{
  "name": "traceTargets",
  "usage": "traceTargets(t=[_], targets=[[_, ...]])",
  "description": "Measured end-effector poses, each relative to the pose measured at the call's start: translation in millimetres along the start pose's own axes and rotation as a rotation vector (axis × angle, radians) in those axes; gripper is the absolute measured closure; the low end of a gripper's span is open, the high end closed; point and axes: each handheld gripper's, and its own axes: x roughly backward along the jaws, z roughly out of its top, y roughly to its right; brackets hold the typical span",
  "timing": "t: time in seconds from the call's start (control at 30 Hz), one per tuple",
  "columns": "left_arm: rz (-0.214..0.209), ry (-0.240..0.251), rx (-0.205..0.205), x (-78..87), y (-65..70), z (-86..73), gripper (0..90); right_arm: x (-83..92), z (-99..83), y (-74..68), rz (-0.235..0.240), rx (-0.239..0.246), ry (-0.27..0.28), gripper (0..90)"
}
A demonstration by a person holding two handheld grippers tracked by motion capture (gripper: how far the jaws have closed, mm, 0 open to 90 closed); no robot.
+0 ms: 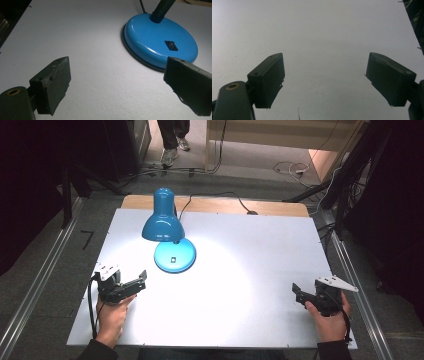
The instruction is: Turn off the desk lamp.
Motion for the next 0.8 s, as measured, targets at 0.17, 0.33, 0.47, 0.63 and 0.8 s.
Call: traceTargets(t=[0.17, 0.33, 0.47, 0.63, 0.8], targets=[[-0.005, 0.014, 0.003, 0.5, 2.0, 2.1, 10.3, -1.2, -0.5, 1.3, 0.001, -0.004, -0.009, 13.9], [-0.017, 0.014, -0.001, -0.7, 4.1, 3.3, 10.3, -1.3, -0.4, 0.9, 0.000, -0.002, -0.011, 14.0], [-0.019, 0.015, -0.005, -1.4, 6.0, 4.1, 11.5, -2.2, -0.7, 1.0, 0.001, -0.001, -0.018, 13.9], [-0.027, 0.013, -0.011, -3.2, 9.0, 4.7, 12.1, -1.5, -0.5, 1.1, 0.003, -0.001, -0.015, 13.9], [-0.031, 0.016, -0.024, -4.8, 12.2, 6.1, 14.1, -1.7, -0.4, 1.2, 0.003, -0.001, -0.015, 13.9]])
